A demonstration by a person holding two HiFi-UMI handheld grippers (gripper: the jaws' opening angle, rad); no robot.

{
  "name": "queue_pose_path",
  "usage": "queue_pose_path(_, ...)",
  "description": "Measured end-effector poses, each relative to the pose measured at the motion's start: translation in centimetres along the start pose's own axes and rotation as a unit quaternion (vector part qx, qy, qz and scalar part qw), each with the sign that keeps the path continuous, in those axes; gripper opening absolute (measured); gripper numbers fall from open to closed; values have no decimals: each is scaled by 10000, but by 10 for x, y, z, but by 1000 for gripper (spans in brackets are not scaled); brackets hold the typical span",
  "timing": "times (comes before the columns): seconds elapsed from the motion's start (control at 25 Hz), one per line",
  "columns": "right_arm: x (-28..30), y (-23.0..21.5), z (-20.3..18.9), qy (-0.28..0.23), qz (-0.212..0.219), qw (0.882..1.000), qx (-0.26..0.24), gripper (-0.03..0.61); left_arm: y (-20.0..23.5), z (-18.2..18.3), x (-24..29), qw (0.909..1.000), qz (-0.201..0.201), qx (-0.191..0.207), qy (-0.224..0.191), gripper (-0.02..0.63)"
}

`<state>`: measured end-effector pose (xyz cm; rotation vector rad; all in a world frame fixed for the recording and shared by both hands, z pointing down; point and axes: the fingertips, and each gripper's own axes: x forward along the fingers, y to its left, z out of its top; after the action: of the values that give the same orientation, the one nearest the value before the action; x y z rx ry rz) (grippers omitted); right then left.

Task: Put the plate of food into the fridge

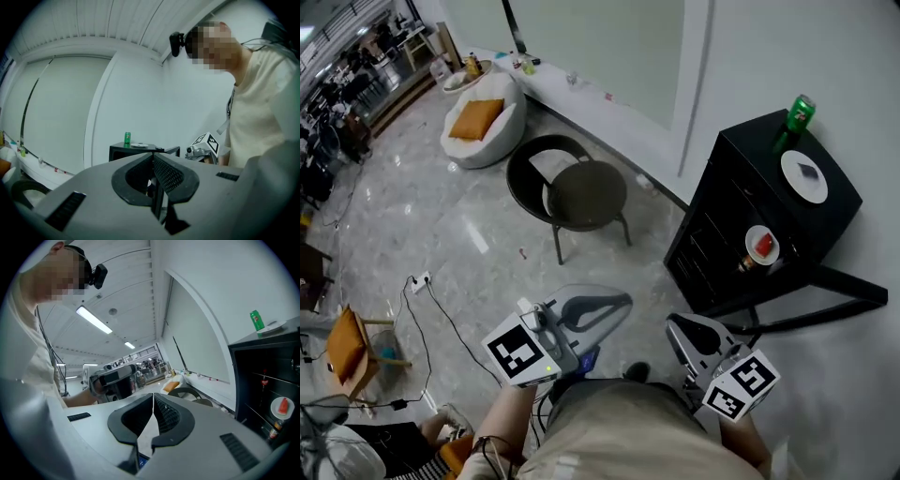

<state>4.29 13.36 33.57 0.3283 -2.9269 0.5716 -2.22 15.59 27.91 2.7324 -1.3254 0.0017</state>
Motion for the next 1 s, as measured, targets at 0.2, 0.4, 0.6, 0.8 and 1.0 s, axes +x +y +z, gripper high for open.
queue_pose_path(0.2, 24, 11, 1, 170, 652, 9976, -165, 21, 10, 5, -14, 9982, 600, -12, -27, 18)
queue_pose_path(0.4, 57, 37, 1, 328, 1399, 9891, -322, 21, 18, 9, -52, 9906, 1363, -44, -124, 18)
queue_pose_path(0.6, 88, 75, -3, 495, 2034, 9767, -480, 21, 20, 2, -104, 9782, 2061, -140, -216, 18)
queue_pose_path(0.8, 108, 103, -15, 657, 2229, 9710, -565, 21, 21, -8, -140, 9715, 2345, -230, -261, 18)
queue_pose_path(1.0, 129, 119, -15, 713, 2020, 9741, -729, 21, 44, -10, -166, 9695, 2421, -79, -375, 18)
